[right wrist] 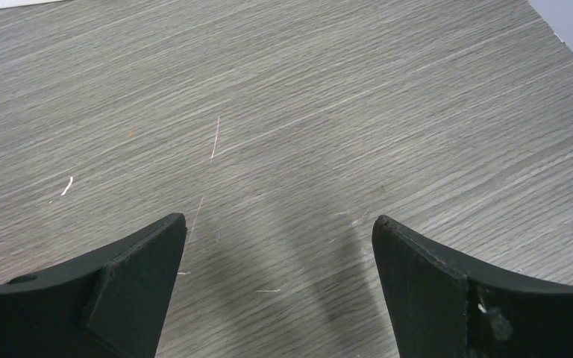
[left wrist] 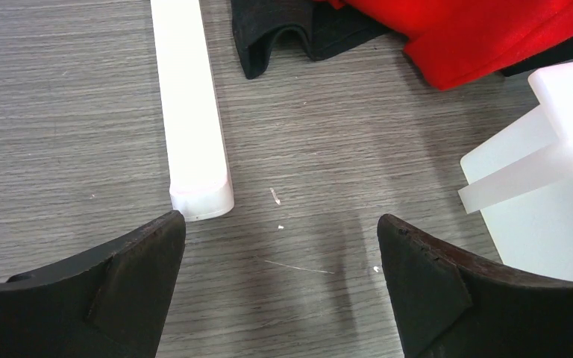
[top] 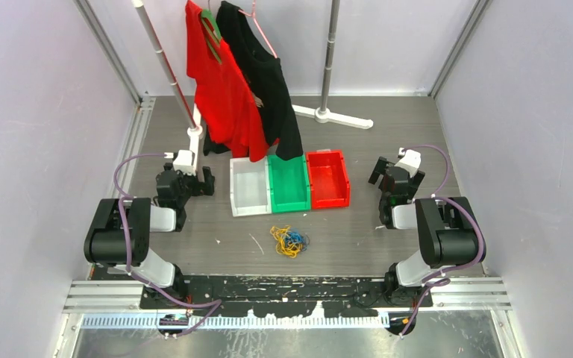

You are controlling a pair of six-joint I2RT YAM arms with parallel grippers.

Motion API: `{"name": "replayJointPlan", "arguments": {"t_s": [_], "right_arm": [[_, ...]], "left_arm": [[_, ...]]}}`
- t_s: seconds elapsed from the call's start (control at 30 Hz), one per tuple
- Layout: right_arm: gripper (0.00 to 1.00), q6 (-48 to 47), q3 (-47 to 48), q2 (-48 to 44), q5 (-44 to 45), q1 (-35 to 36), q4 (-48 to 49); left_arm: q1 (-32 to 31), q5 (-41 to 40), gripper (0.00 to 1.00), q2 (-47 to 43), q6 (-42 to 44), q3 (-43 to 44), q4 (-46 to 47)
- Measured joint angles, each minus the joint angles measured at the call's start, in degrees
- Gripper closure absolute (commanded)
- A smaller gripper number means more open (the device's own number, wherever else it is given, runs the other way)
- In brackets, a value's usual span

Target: Untangle the cables

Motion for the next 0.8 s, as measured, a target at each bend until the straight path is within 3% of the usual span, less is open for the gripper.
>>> {"name": "replayJointPlan", "arguments": {"t_s": [0.5, 0.6, 0.67, 0.8], "right_arm": [[0.00, 0.3, 0.2, -0.2, 0.7, 0.0, -0.7], [0.00, 2.9, 4.8, -2.3, 5.5, 0.0, -11.3], [0.00, 4.5, 11.3, -3.3, 8.0, -0.1, -20.3], [0.00, 8.5, 15.7, -9.2, 7.5, -0.1, -27.9]], "left_arm": [[0.0, 0.0, 0.00, 0.0, 0.0, 0.0, 0.0], [0.0, 0.2, 0.01, -0.6, 0.1, 0.5, -1.9], [0.1, 0.3, 0.01, -2.0, 0.2, 2.8, -7.7], [0.2, 1.7, 0.01, -4.5, 2.0, 13.0, -22.7]]}}
